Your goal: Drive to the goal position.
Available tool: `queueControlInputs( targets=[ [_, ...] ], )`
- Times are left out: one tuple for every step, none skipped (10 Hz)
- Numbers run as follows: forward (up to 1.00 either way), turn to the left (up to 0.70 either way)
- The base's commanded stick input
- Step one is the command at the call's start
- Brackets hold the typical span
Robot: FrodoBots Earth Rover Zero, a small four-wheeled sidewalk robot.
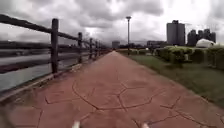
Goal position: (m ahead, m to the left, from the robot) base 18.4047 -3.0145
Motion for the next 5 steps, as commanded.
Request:
queueControlInputs(
  targets=[
    [1.0, 0.0],
    [1.0, 0.0],
    [1.0, 0.0],
    [1.0, 0.0],
    [1.0, 0.0]
  ],
)
